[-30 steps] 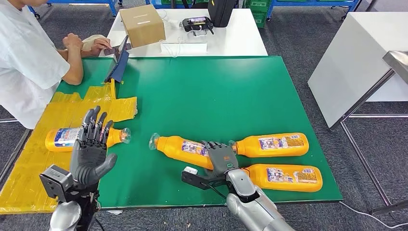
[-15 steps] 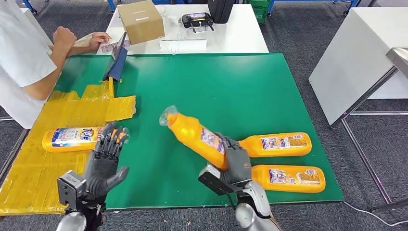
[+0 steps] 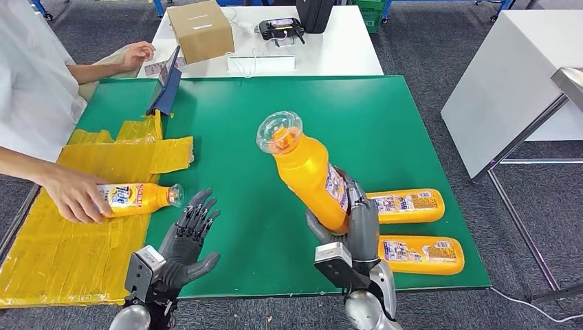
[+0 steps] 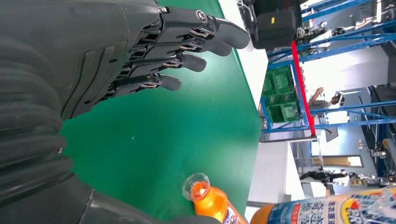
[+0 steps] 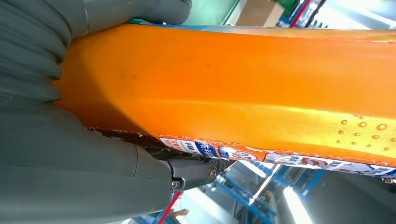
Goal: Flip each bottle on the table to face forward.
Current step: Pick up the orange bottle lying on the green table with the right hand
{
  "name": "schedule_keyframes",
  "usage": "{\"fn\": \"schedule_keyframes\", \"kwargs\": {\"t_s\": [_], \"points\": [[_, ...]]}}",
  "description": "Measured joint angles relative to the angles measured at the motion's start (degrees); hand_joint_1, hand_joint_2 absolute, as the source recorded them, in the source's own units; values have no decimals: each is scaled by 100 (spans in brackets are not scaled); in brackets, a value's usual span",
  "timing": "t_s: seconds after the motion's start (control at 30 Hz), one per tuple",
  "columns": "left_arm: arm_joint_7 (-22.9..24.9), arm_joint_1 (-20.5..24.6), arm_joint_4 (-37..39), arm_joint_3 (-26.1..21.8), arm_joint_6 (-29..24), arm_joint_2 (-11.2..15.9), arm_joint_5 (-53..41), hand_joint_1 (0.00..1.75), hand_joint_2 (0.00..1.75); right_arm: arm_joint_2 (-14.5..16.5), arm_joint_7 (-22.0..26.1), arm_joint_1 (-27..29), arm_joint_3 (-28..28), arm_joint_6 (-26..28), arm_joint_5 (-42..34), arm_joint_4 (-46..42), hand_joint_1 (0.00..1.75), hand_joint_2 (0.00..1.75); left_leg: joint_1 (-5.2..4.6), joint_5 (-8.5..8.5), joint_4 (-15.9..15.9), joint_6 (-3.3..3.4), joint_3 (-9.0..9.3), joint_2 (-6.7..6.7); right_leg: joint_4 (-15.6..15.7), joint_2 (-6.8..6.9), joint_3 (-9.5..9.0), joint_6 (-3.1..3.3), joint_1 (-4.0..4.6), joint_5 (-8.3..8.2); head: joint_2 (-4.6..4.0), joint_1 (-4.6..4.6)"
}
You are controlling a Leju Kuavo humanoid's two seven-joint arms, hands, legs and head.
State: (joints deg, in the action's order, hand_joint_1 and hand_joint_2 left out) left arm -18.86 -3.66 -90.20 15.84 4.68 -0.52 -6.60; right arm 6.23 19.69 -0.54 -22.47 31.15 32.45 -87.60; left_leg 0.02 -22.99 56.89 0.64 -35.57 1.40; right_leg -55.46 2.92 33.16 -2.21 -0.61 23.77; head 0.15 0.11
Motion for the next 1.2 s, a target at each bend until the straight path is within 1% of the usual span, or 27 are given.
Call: {"fn": "schedule_keyframes", "kwargs": {"t_s": [0.1,0.2,0.33,0.53,0.63,0.77,0.97,1.07,1.2], "points": [[7,51,34,100,36,4,45,0,175,57,-244,-154,-274,-268,344,182,175,175,0,0,0,0,-1,0,0,0,0,0,0,0,0,0],[10,130,48,180,92,7,98,0,175,119,-513,-354,-605,-511,745,570,175,175,0,1,0,0,-1,-1,-1,2,-1,0,-1,1,0,0],[11,182,48,209,101,7,123,0,175,186,-584,-491,-839,-544,836,904,175,175,0,2,0,0,-3,-1,-1,3,-1,0,-1,1,0,0],[11,198,50,215,104,7,128,0,175,209,-609,-585,-952,-572,854,1129,175,175,-1,1,0,0,-4,-1,-1,2,0,0,-1,1,0,0],[11,206,49,215,149,7,168,0,175,216,-774,-685,-1071,-808,1071,1290,175,175,0,1,0,0,-5,0,-1,1,1,0,0,1,0,0],[42,240,48,211,228,10,260,0,175,331,-1054,-948,-1454,-1112,1541,1874,175,175,4,2,0,-1,-4,1,-2,0,3,1,3,1,0,0],[82,245,50,152,197,34,295,0,175,524,-1230,-1408,-2127,-1109,2166,2676,175,175,6,4,0,-3,-4,5,-4,0,8,1,4,1,0,0],[101,204,55,61,127,52,266,0,175,530,-1303,-1565,-2383,-1073,2362,2821,175,175,5,4,0,-3,-5,8,-4,-1,11,1,2,1,0,0],[103,146,58,-2,103,74,254,0,175,522,-1353,-1670,-2565,-1073,2393,2899,175,175,3,3,1,-2,-7,8,-3,-1,14,1,0,1,0,-1]]}}
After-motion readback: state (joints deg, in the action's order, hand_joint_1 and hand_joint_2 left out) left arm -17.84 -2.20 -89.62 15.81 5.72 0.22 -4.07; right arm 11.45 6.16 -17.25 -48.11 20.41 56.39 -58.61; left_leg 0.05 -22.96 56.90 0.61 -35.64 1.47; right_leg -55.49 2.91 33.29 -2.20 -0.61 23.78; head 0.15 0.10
